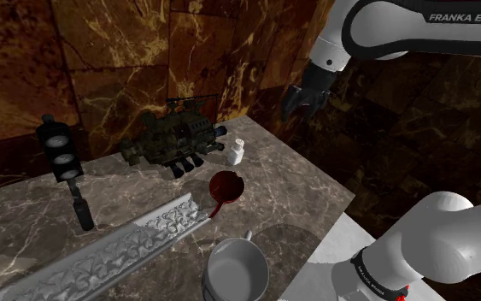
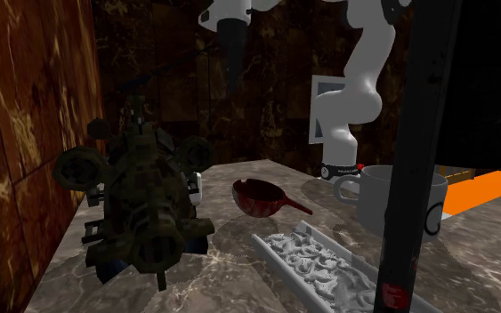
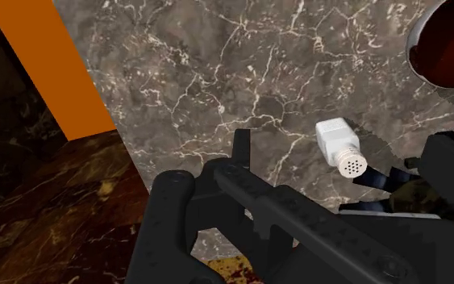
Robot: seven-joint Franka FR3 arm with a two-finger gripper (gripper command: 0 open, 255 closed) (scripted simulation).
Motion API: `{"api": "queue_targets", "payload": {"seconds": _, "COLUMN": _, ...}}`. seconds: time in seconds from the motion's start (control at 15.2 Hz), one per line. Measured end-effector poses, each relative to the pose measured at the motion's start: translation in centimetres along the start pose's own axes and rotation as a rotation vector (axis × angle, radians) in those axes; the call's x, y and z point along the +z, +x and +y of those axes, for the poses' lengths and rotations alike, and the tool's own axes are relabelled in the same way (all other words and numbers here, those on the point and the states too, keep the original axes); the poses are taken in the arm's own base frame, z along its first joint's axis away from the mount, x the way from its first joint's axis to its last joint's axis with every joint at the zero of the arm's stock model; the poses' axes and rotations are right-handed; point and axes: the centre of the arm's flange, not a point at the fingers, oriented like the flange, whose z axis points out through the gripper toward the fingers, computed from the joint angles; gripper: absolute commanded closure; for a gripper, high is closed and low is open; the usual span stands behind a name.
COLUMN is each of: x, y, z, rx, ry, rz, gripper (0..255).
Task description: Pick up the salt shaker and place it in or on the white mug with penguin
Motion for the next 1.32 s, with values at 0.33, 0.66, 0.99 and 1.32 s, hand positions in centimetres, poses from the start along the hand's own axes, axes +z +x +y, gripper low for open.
{"api": "queue_targets", "payload": {"seconds": 0.33, "x": 4.5, "y": 3.7, "z": -3.1, "rx": -0.004, "ry": -0.012, "rz": -0.016, "gripper": 0}}
{"api": "queue_targets", "payload": {"seconds": 0.66, "x": 9.2, "y": 8.2, "z": -6.6, "rx": -0.009, "ry": -0.023, "rz": -0.03, "gripper": 0}}
{"api": "queue_targets", "payload": {"seconds": 0.99, "x": 12.6, "y": 10.4, "z": -8.2, "rx": -0.011, "ry": -0.03, "rz": -0.04, "gripper": 0}}
{"api": "queue_targets", "payload": {"seconds": 1.32, "x": 15.5, "y": 10.3, "z": -8.2, "rx": -0.011, "ry": -0.031, "rz": -0.041, "gripper": 0}}
